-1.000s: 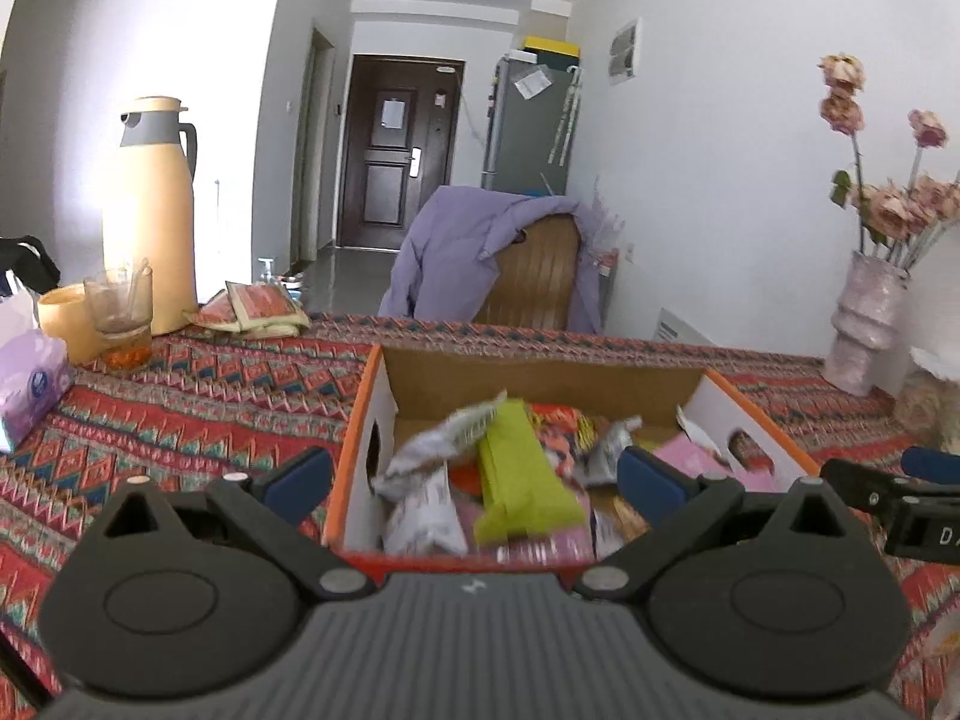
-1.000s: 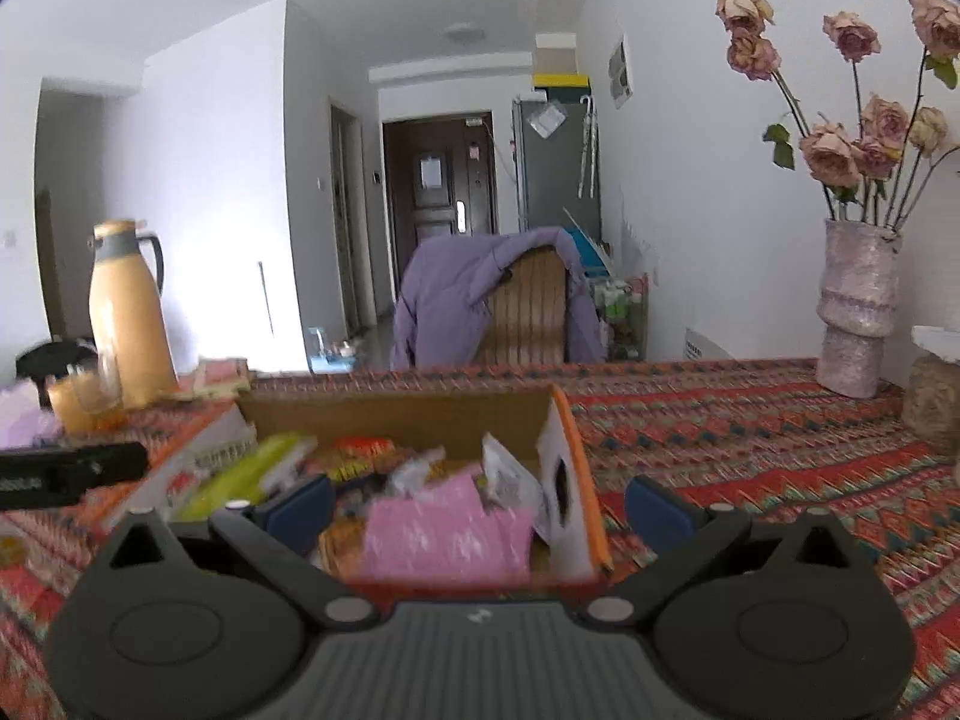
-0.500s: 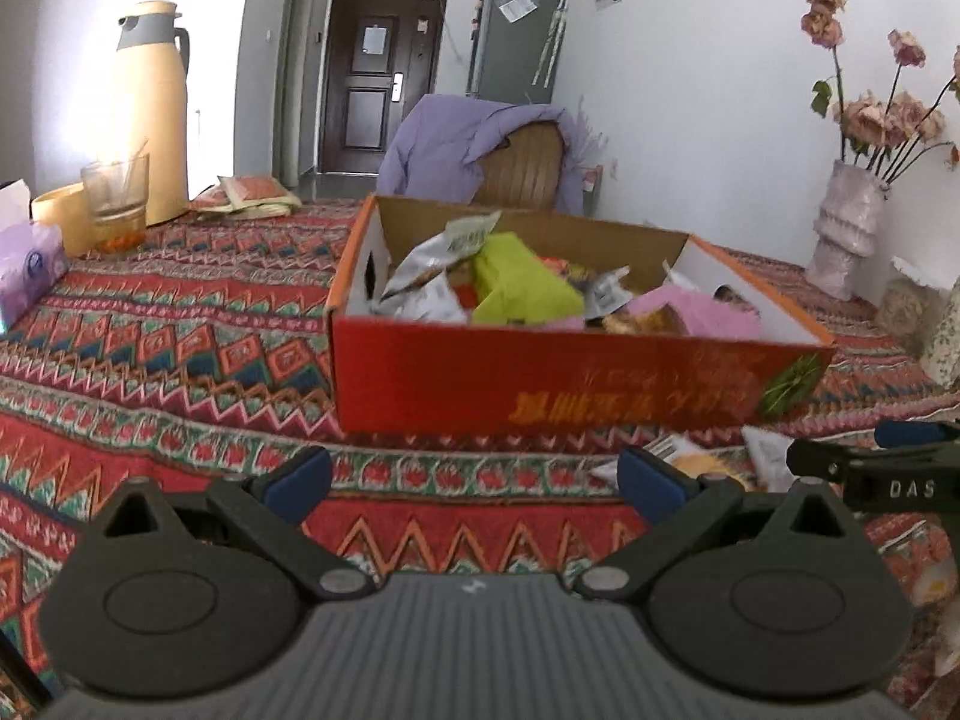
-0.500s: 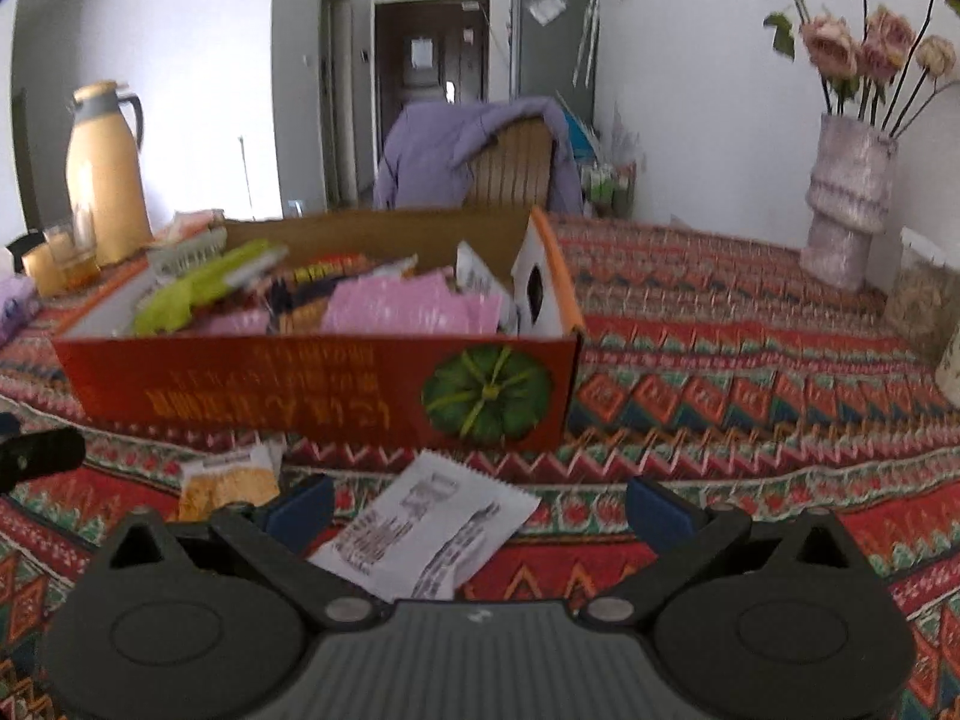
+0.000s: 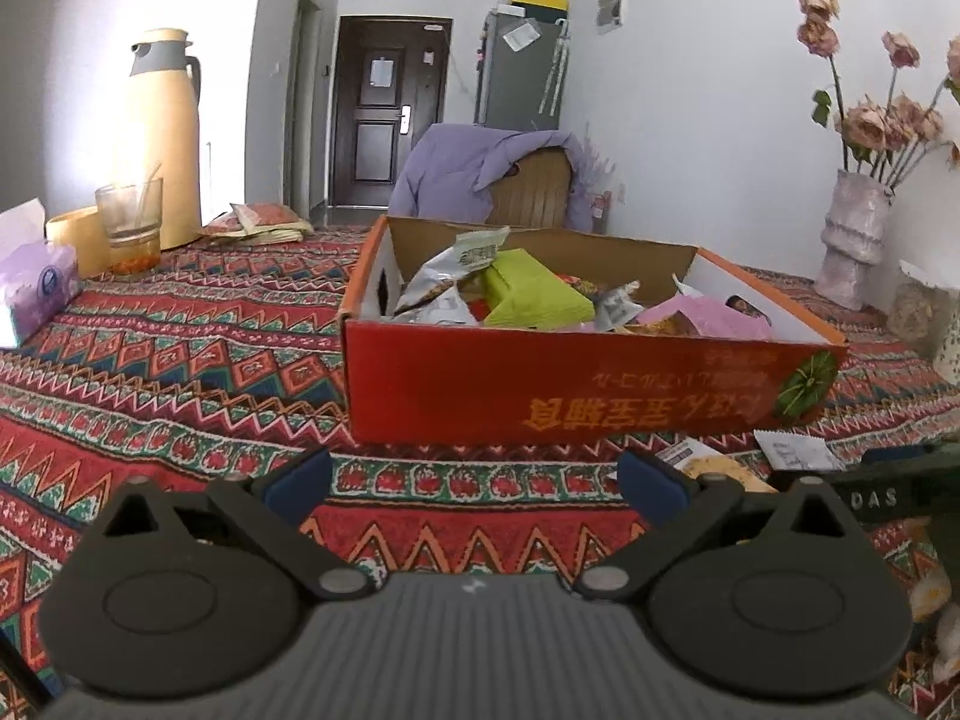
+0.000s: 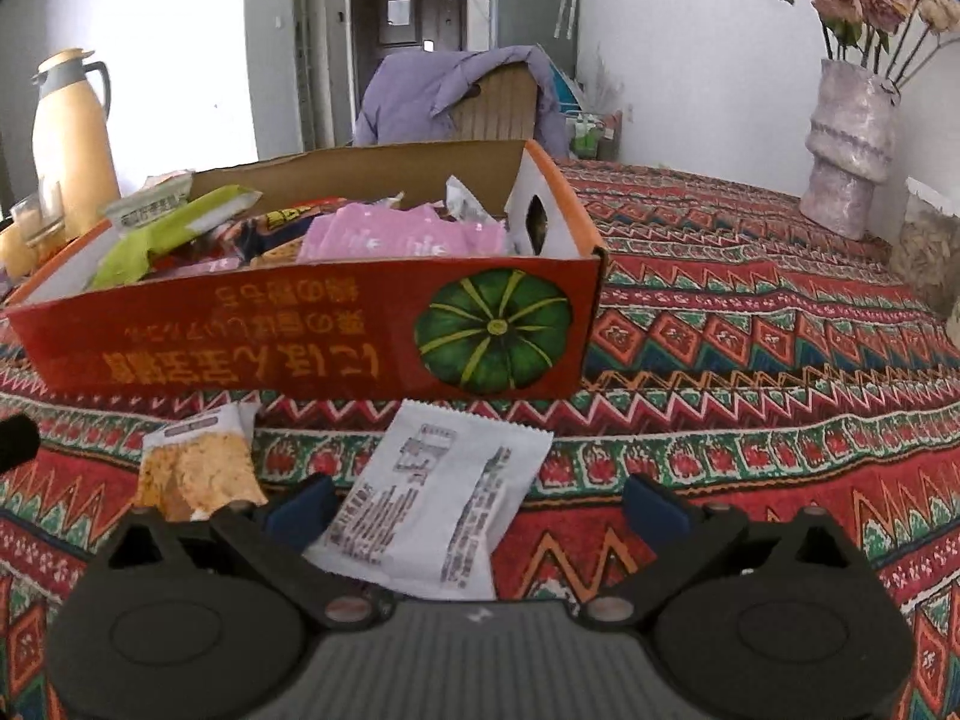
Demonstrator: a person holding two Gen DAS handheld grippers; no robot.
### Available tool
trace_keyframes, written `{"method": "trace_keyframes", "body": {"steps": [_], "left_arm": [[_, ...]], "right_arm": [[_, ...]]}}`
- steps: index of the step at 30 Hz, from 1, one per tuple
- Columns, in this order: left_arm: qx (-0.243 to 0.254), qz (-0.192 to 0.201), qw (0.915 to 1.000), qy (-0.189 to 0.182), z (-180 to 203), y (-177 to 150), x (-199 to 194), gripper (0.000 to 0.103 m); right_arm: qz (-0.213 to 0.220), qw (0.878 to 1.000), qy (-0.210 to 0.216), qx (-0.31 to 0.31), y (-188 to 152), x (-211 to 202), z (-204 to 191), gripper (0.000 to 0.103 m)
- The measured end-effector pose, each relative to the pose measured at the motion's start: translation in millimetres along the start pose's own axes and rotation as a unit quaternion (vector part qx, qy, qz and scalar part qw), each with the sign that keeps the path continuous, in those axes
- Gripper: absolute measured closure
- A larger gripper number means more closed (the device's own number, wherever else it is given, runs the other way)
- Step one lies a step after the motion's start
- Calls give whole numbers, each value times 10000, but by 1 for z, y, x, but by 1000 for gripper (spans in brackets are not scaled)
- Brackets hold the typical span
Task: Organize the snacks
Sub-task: 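Grasp the white printed sachet with the right tool, then grasp the cookie packet with the left tool while the right tool holds the sachet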
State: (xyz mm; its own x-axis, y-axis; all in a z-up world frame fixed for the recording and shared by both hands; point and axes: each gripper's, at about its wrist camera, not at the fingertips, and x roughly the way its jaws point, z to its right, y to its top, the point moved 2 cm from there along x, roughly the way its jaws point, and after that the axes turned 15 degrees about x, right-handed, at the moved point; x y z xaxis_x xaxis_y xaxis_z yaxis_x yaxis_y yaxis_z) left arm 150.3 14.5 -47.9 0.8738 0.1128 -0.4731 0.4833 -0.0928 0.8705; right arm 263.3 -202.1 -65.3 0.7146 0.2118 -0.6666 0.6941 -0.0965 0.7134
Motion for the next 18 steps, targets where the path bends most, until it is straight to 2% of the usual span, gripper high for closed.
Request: {"method": "trace_keyframes", "body": {"steps": [5, 9, 14, 18], "left_arm": [[-64, 24, 10000, 4, -2, -1, -1, 0], [-32, 58, 10000, 14, -1, 0, -2, 0], [-52, 37, 10000, 22, -2, -1, -2, 0], [8, -20, 10000, 51, 0, 0, 0, 0]], "right_arm": [[68, 9996, 240, -152, -5, -9, 3, 22], [165, 9985, 445, -268, -10, -16, 1, 52], [238, 9981, 534, -189, -10, -20, 3, 56], [591, 9957, 709, 93, -8, -32, 14, 56]]}}
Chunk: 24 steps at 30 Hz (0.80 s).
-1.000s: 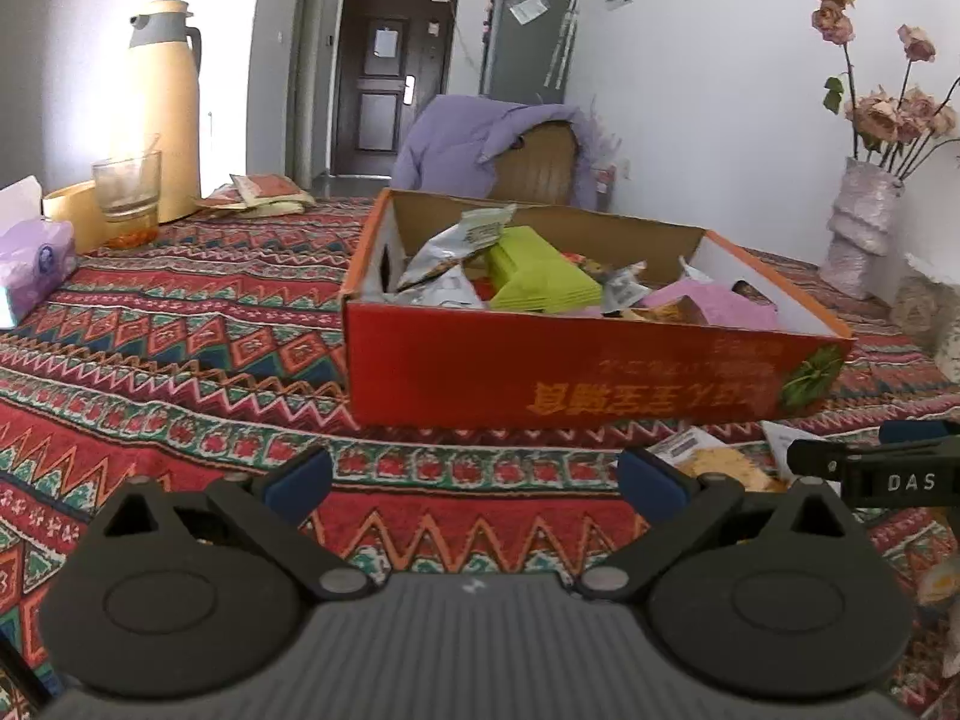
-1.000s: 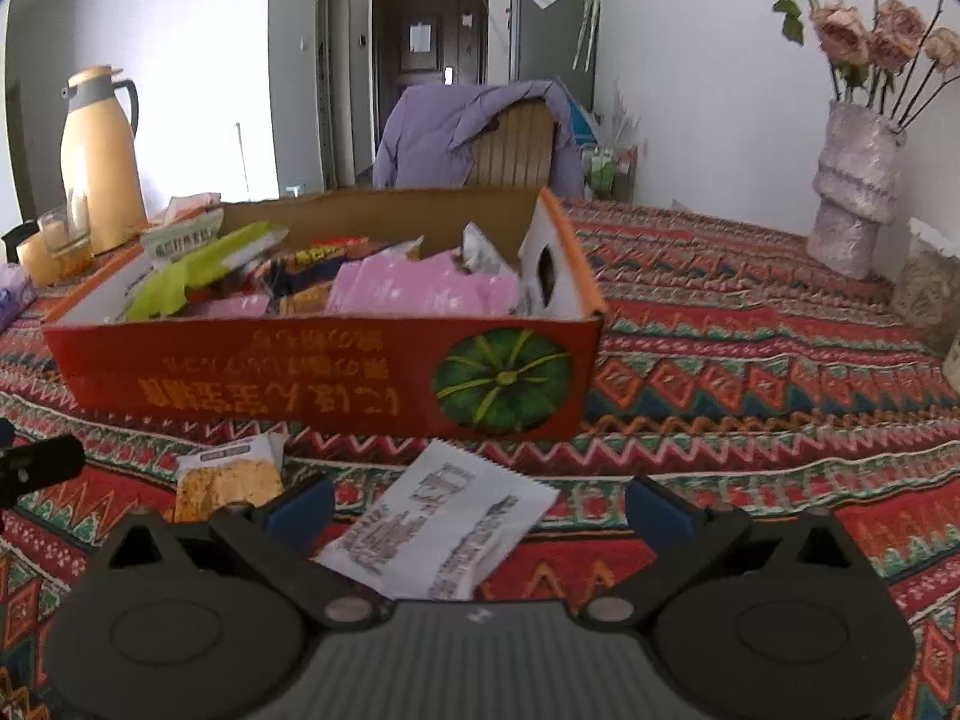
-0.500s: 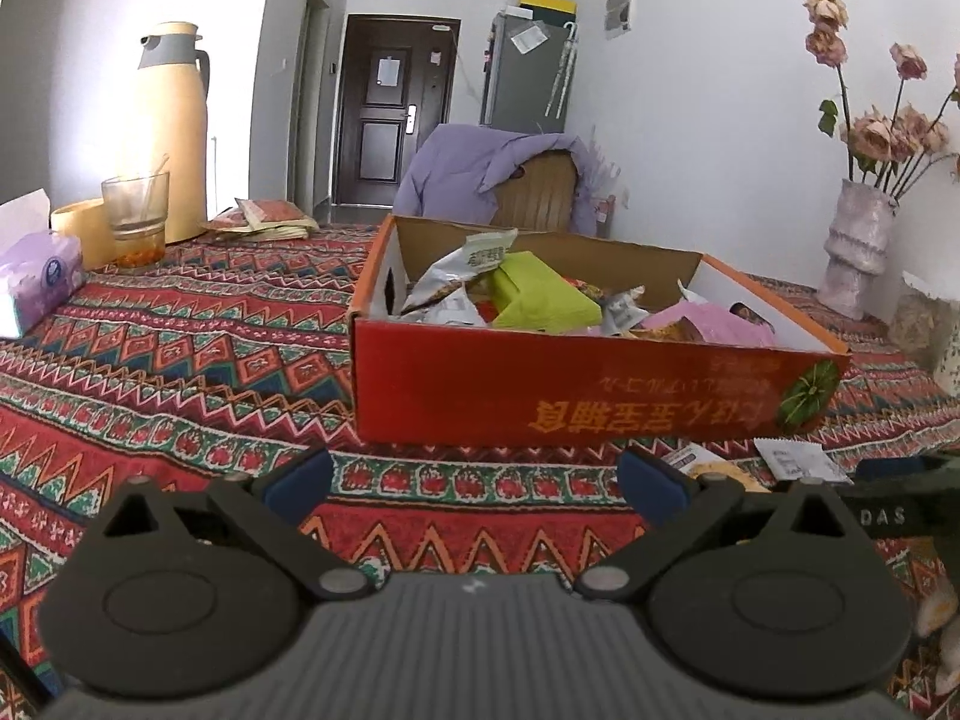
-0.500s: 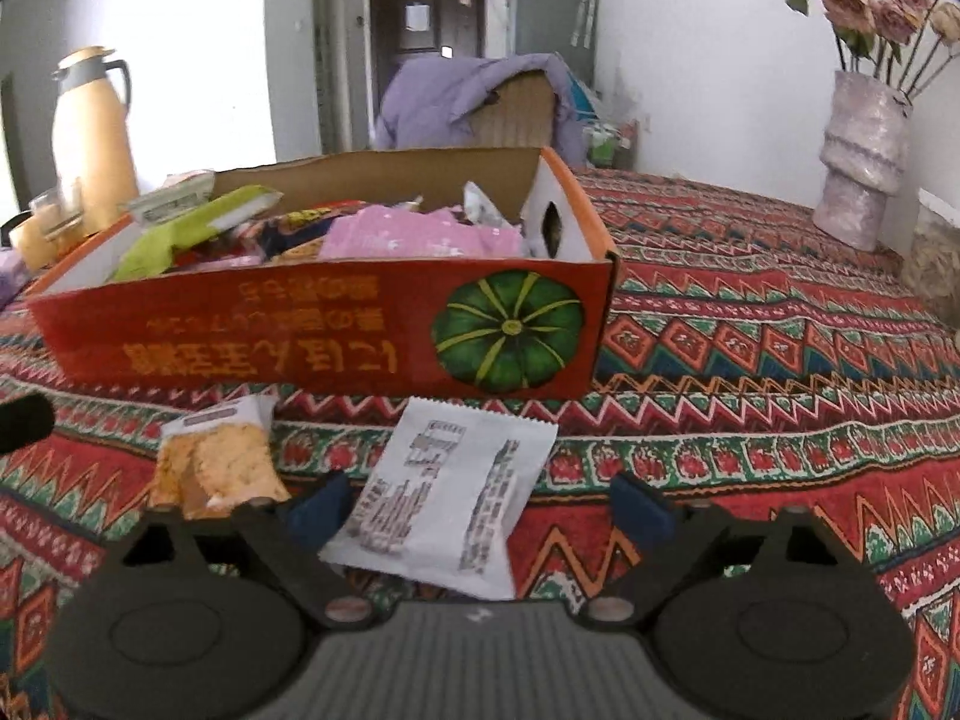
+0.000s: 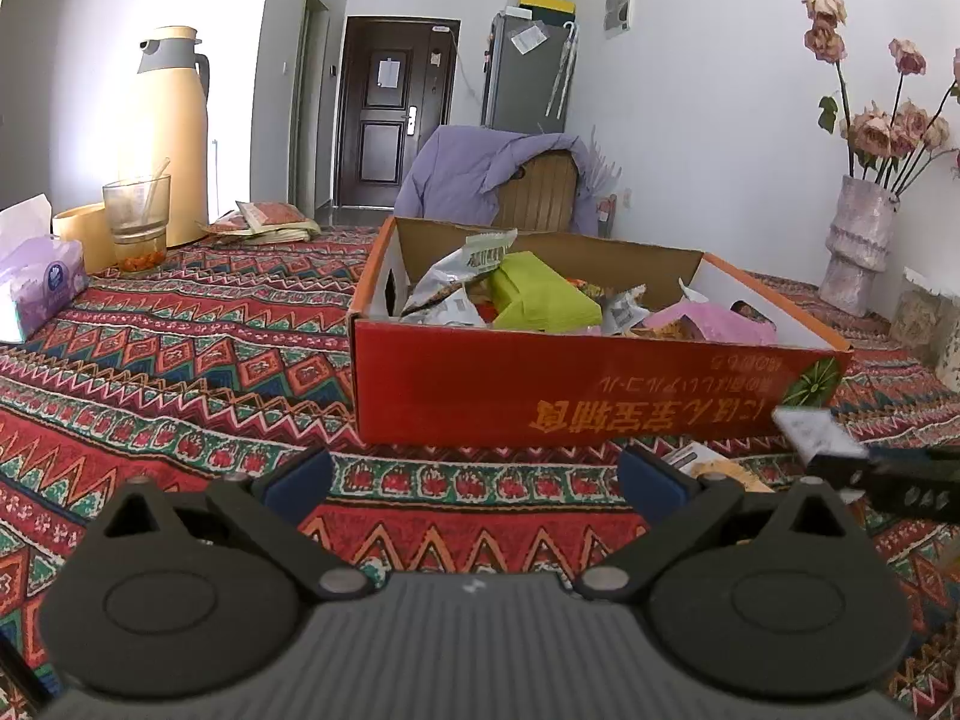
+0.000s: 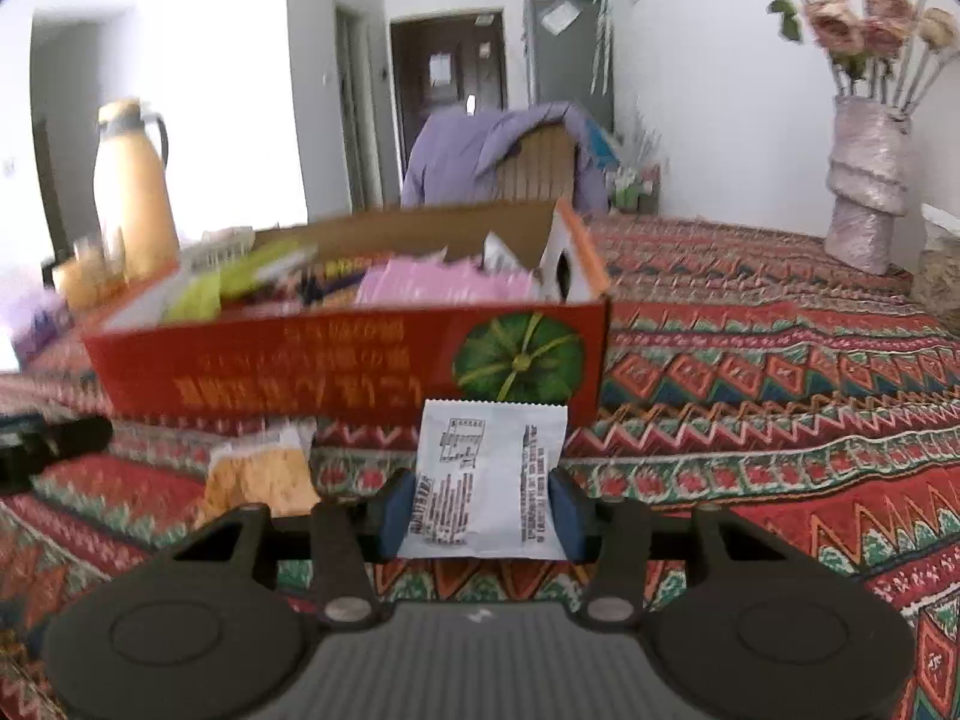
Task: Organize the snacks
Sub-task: 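Grasp the cookie packet with the left tool while the right tool holds the sachet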
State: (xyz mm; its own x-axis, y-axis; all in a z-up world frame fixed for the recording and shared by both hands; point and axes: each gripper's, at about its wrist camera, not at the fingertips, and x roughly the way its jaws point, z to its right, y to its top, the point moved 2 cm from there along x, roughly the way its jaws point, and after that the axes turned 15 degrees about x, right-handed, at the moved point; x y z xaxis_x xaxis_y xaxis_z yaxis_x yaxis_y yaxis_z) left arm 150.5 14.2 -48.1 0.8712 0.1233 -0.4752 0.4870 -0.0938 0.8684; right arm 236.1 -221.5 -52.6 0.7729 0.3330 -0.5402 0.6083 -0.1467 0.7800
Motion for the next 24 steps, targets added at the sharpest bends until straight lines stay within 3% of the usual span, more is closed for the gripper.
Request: {"method": "trace_keyframes", "body": {"steps": [5, 14, 18, 24], "left_arm": [[57, -224, 9996, -174, 13, 9, 4, 0], [95, -713, 9963, -464, 69, 39, 29, 0], [-22, -1077, 9938, -256, 85, 42, 47, 0], [-145, -1320, 9911, -40, 103, 39, 64, 0]], "right_arm": [[352, 9991, 143, 169, 2, -13, 5, 56], [433, 9976, 285, 458, 5, -15, 16, 56], [432, 9963, 307, 681, 6, -14, 22, 56], [451, 9939, 348, 945, 7, -14, 31, 56]]}}
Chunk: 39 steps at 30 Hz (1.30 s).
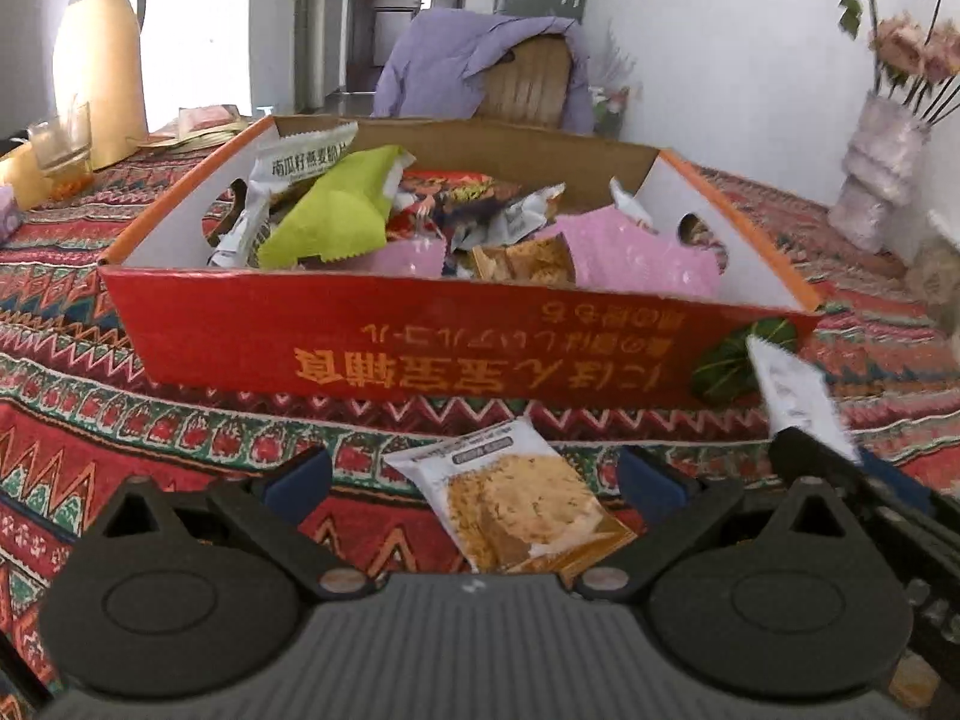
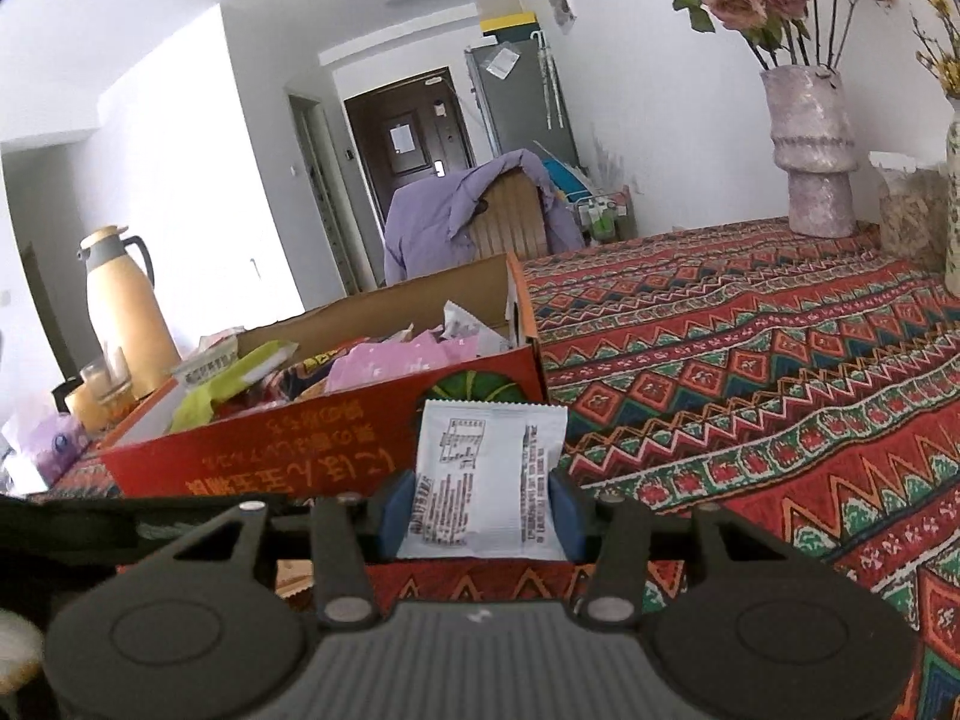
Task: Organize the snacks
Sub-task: 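Grasp the cookie packet with the left tool while the right tool holds the sachet, then carry the sachet and cookie packet into the box and open both tools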
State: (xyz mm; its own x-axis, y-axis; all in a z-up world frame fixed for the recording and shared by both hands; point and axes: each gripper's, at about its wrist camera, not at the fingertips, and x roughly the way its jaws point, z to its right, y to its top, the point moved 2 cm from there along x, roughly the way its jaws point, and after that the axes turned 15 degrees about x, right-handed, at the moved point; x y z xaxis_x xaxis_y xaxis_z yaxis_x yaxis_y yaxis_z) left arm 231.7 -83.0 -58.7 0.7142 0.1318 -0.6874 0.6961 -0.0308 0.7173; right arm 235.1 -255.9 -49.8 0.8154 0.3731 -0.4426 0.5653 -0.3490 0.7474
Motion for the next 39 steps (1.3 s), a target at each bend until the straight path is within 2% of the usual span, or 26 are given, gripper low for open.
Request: {"method": "trace_keyframes", "body": {"steps": [4, 6, 8, 11, 16, 19, 28, 39], "left_arm": [[78, -204, 9992, 328, 10, -1, 12, 0], [137, -205, 9990, 376, 11, -2, 12, 1], [155, -158, 9990, 376, 11, -4, 10, 6], [245, -71, 9991, 348, 9, -6, 6, 30], [283, 12, 9993, 233, -1, -10, -4, 50], [274, 78, 9996, 68, -9, -12, -8, 58], [71, 269, 9995, -174, -33, -23, -22, 59], [103, 810, 9953, -529, -49, -27, -56, 59]], "right_arm": [[-11, 10000, 37, 31, 1, 1, 1, 56], [-12, 10000, 54, 30, 0, 1, 1, 56], [-20, 10000, 62, 22, -1, 1, 0, 56], [-23, 10000, 95, -18, -1, 1, -1, 56], [15, 9997, 160, -178, -3, -2, -6, 56], [18, 9997, 153, -206, -3, -1, -7, 56], [192, 9978, 255, -580, -9, -9, -20, 56], [570, 9922, 515, -983, -16, -30, -36, 55]]}}
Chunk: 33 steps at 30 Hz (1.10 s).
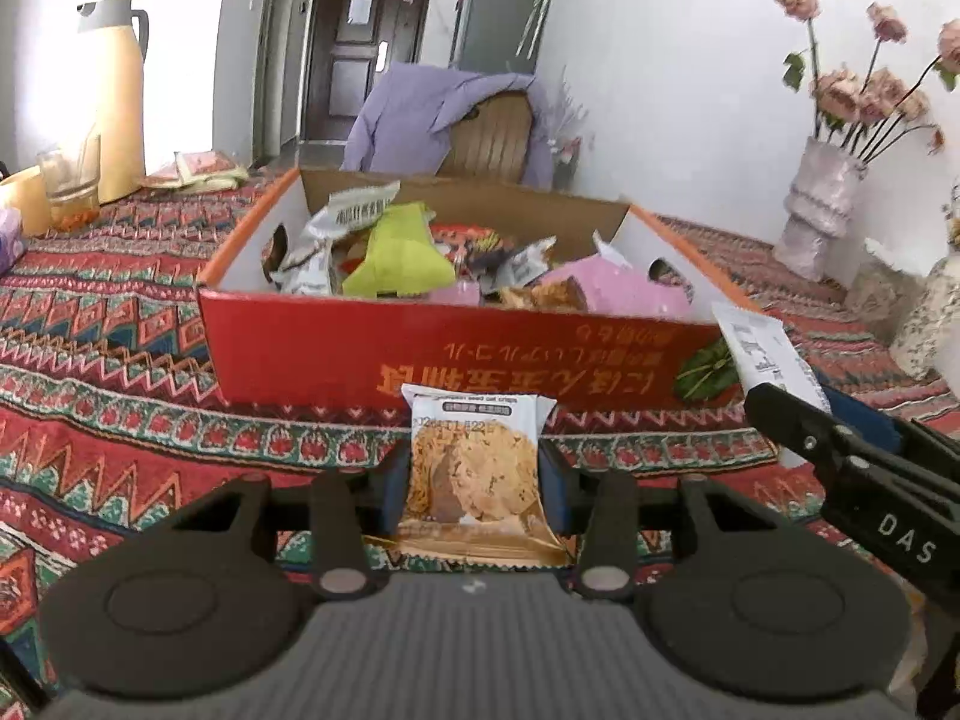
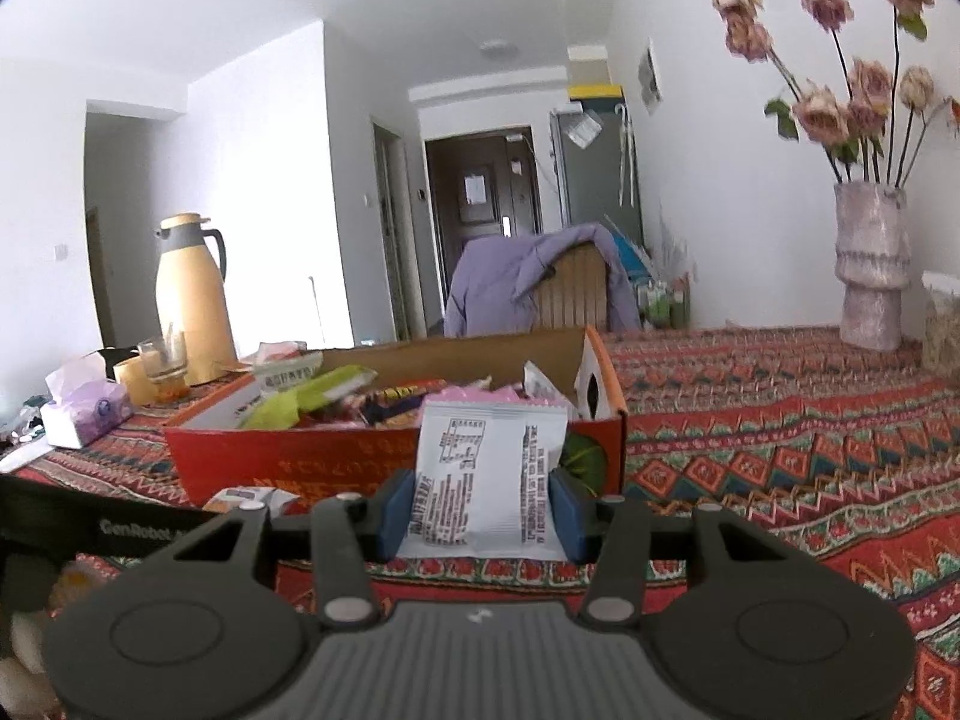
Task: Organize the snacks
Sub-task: 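Carry the sachet and cookie packet into the box and open both tools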
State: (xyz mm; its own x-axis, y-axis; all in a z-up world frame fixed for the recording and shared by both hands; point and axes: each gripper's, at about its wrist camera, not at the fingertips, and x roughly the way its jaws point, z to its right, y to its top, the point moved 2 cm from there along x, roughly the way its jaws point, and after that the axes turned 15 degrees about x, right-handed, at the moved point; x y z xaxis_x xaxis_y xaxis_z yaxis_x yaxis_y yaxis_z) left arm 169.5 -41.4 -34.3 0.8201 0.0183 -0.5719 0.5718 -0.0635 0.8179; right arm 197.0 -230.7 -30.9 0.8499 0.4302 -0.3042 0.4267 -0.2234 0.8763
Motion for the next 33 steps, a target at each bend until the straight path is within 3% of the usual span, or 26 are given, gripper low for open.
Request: {"method": "trace_keyframes", "body": {"steps": [7, 16, 33], "left_arm": [[28, 485, 9988, -79, -10, 14, -24, 59], [126, 923, 9955, 159, -27, 58, -28, 59], [137, 785, 9946, 672, -47, 121, 38, 59]], "right_arm": [[324, 9993, 58, -199, 10, -14, -14, 55], [447, 9980, 175, -409, 43, 9, -44, 55], [115, 9997, -100, -211, 88, 100, -52, 55]]}}
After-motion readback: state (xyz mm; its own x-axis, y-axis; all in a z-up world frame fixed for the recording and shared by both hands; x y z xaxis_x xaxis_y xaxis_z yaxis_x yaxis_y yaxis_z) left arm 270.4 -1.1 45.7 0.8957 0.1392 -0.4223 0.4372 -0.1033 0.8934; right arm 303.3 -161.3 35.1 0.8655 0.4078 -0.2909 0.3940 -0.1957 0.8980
